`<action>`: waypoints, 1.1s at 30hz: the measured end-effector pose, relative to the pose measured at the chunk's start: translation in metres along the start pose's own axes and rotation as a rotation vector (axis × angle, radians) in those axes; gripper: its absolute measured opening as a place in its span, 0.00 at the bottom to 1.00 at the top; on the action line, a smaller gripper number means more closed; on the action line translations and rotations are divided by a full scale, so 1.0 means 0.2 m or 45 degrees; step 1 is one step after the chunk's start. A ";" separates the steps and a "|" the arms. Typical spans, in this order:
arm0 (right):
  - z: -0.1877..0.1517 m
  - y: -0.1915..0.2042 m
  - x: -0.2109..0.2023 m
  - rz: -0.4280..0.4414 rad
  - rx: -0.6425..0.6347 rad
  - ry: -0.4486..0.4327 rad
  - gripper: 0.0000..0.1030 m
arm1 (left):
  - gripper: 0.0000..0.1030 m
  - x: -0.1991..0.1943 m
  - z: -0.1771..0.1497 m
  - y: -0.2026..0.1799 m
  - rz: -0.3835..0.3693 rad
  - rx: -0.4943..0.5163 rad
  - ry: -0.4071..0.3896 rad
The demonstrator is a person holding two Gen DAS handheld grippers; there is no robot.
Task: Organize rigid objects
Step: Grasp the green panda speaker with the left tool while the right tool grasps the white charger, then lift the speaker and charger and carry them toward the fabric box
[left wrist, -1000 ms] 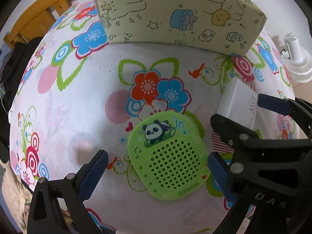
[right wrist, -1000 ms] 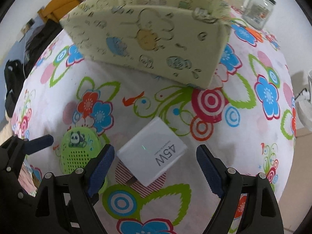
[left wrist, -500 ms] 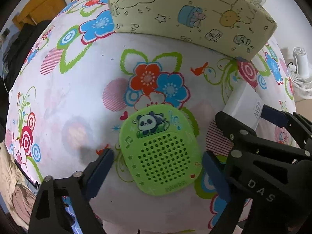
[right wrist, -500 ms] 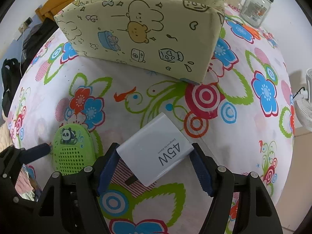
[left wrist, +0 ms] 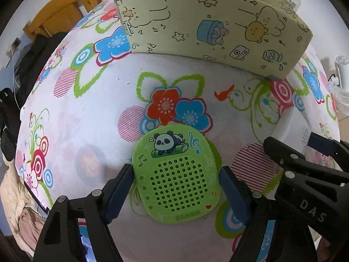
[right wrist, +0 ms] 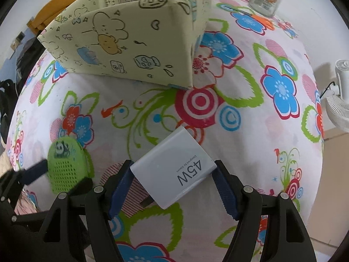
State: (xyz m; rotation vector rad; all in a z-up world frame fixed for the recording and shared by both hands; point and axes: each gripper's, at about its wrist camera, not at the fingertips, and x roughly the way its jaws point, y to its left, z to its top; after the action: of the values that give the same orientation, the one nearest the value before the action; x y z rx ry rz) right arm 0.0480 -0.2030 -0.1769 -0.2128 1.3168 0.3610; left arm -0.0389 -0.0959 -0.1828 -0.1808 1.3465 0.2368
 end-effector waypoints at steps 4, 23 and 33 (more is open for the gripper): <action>0.00 -0.01 -0.01 0.013 -0.002 0.007 0.74 | 0.79 0.00 0.01 0.00 -0.019 0.022 0.006; -0.09 0.09 -0.01 -0.007 0.024 -0.001 0.66 | 0.78 0.01 0.12 0.05 -0.112 0.215 0.021; -0.06 0.18 -0.09 0.003 0.092 -0.047 0.66 | 0.78 -0.11 0.23 0.15 -0.124 0.259 -0.020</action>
State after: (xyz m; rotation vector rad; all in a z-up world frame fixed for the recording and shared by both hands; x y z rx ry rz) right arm 0.0204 -0.1763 -0.1596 -0.1437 1.2916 0.3173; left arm -0.0072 -0.0570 -0.1513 -0.0733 1.3331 0.0188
